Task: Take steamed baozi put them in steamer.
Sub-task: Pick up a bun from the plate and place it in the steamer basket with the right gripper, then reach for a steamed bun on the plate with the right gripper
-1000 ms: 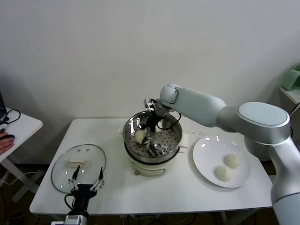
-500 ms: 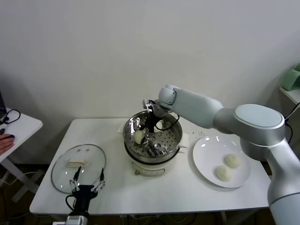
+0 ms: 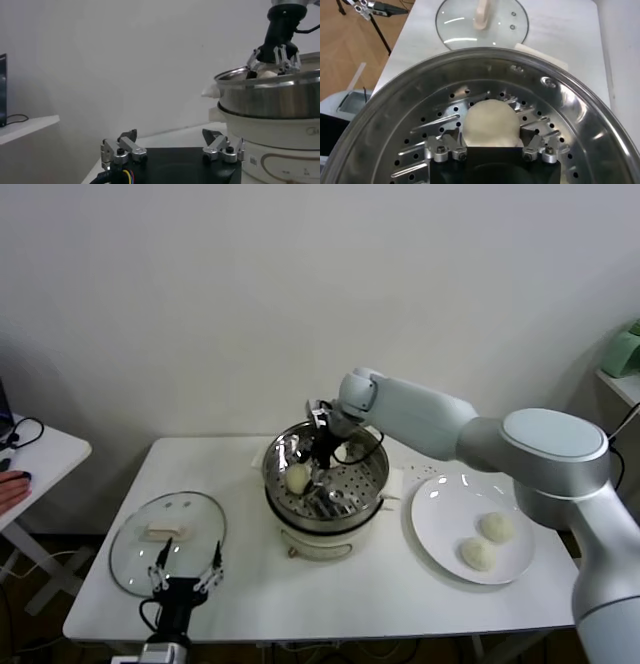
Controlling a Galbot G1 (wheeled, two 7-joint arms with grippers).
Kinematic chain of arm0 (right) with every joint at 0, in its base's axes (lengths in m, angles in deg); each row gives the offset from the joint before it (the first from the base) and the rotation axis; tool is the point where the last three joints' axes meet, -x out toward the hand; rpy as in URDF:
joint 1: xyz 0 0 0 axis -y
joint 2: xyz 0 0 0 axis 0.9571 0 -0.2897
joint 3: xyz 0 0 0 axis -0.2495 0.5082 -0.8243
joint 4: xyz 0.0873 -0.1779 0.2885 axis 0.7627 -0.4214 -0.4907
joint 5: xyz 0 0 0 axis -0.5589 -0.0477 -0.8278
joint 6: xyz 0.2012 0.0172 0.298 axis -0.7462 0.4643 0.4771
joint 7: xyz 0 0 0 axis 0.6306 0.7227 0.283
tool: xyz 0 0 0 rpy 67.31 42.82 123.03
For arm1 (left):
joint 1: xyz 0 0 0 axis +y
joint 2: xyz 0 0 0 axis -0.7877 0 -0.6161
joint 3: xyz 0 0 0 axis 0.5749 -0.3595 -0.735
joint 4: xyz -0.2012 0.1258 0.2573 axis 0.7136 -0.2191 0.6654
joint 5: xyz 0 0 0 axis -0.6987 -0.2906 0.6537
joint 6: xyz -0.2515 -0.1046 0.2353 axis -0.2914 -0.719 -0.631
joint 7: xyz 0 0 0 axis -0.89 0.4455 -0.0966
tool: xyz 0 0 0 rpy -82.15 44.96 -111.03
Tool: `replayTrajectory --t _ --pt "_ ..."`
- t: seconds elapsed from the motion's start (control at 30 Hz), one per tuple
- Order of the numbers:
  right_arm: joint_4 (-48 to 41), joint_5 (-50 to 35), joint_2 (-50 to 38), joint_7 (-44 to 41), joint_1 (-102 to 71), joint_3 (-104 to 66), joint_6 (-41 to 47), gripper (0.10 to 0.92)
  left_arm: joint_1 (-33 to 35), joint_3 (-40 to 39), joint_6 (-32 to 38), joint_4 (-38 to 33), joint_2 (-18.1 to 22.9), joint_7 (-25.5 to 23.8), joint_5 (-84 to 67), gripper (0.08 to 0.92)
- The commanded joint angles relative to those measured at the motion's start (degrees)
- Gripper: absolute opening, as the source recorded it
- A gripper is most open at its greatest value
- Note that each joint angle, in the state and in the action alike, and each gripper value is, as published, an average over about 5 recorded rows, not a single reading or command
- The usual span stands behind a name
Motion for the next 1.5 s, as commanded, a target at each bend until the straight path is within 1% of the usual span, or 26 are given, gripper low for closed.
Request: replayTrajectory --t 0.03,0.2,0.37,0.53,0.63,0.73,0.87,1.03,1.13,1.23,1.5 --pt "1.5 -0.3 -1.4 -0.4 1.4 0.1 -0.1 0.821 0.0 0.0 -0.1 -0.2 -0.2 -0.1 0.0 0.823" --pt "5.2 -1.1 -5.4 -1.7 5.9 1.3 -0.7 0.823 0.0 -0.1 -0.3 -0.4 -0.2 -0.1 0.1 0.823" --pt "10.4 -3.2 -12.3 -4.7 14.4 4.4 -2.5 0.823 -0.3 0.0 -0.6 -0.8 -0.5 -0.1 0.1 0.823" --pt "21.1 -4.7 -21.8 -8.6 24.1 10.3 -3.6 0.823 -0.1 0.5 0.5 -0.8 -1.4 -1.2 -1.9 0.823" --pt "27.1 -1.1 -27.8 -10.0 26.8 12.2 -4.5 0.823 0.1 0.8 1.8 -0.6 -1.9 -2.2 -3.8 0.823" --pt "30.8 3.7 -33.7 -10.7 26.7 12.4 -5.3 0.823 0.1 1.1 2.6 -0.6 -2.2 -2.5 -4.5 0.823" --pt "32.9 11.0 -40.7 -11.6 23.6 11.4 -7.2 0.823 0.3 1.2 2.7 -0.7 -2.4 -2.4 -4.5 0.823" --pt "33.6 23.3 -47.3 -11.9 14.0 6.5 -10.2 0.823 0.3 1.3 1.0 -0.5 -2.0 -1.3 -3.4 0.823" --pt "33.3 28.2 -49.7 -10.8 6.9 2.2 -11.2 0.823 0.2 1.4 0.3 -0.3 -1.7 -0.5 -3.1 0.823" --pt "32.2 31.0 -50.8 -9.9 0.0 -3.2 -11.6 0.823 0.3 1.6 0.1 -0.3 -1.5 -0.3 -3.0 0.823" --pt "27.4 35.6 -48.8 -7.8 -12.5 -11.0 -12.2 0.823 0.6 1.4 -0.6 -0.9 -0.8 -0.3 -3.2 0.823"
